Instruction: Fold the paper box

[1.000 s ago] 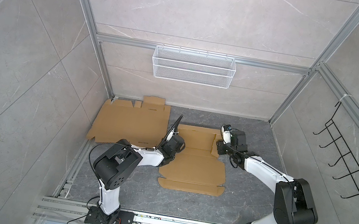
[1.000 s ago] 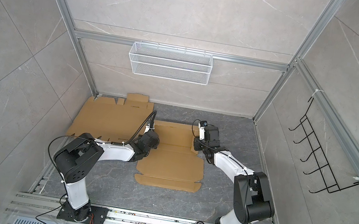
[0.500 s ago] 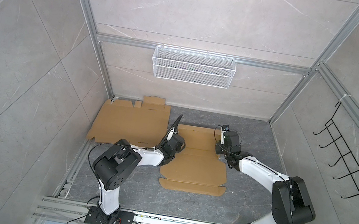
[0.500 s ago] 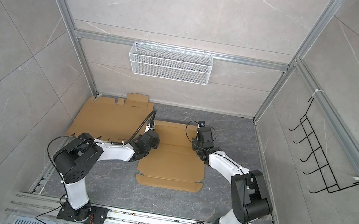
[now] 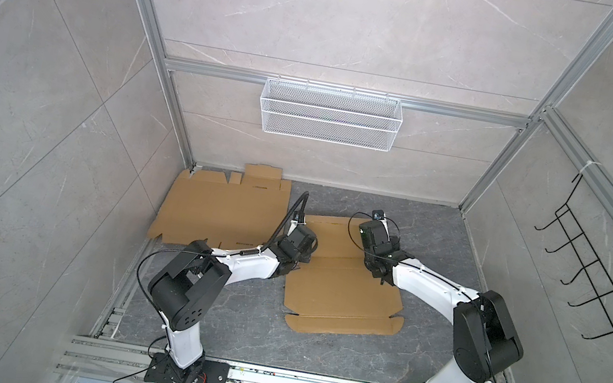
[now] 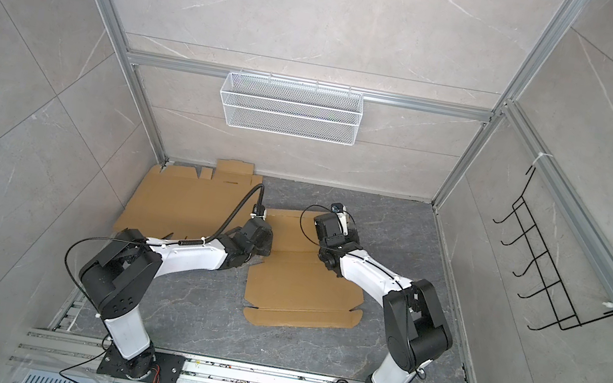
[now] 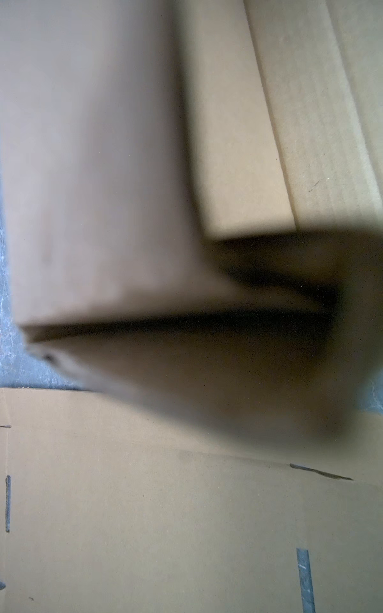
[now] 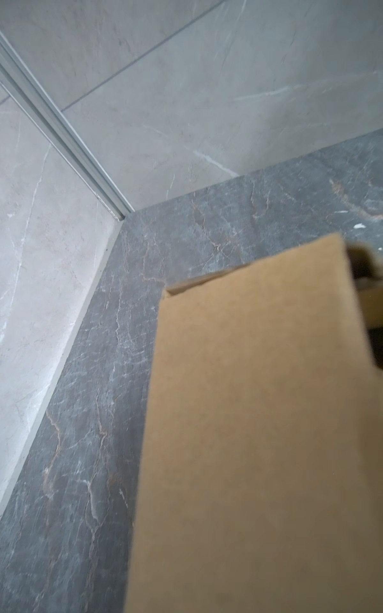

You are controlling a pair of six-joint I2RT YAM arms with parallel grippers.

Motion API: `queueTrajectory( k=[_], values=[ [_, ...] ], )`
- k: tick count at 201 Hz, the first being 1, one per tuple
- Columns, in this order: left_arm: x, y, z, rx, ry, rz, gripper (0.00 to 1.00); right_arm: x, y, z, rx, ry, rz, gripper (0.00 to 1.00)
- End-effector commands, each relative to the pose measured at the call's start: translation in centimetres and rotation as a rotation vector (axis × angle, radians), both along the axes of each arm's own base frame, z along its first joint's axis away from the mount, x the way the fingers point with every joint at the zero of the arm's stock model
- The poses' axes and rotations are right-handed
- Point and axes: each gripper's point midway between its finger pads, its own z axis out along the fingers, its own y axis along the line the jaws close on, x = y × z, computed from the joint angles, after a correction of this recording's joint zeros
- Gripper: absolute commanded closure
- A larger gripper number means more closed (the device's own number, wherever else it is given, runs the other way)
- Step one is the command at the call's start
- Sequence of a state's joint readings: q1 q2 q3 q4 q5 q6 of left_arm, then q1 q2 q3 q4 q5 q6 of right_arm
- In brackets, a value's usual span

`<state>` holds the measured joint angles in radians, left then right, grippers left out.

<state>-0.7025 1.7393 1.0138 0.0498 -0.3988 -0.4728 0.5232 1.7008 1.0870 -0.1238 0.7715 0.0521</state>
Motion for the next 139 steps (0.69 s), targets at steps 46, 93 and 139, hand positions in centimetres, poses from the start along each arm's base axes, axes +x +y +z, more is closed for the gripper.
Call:
queueTrajectory(
  k=[46,93,139],
  values=[
    [-1.0,-0.5,4.6,0.039,0.022,-0.092,1.00,-2.9,0.0,0.1,0.119,0.169,0.012,0.76],
    [-2.3,-0.5,3.9,0.093,0.215,-0.180,1.00,-6.8,0.4,-0.6,0.224,0.317,0.027,0.67],
    [-3.9,0.4,2.9,0.135,0.422,-0.271,1.00,-10.1,0.4,-1.1,0.281,0.423,0.054,0.43]
  ],
)
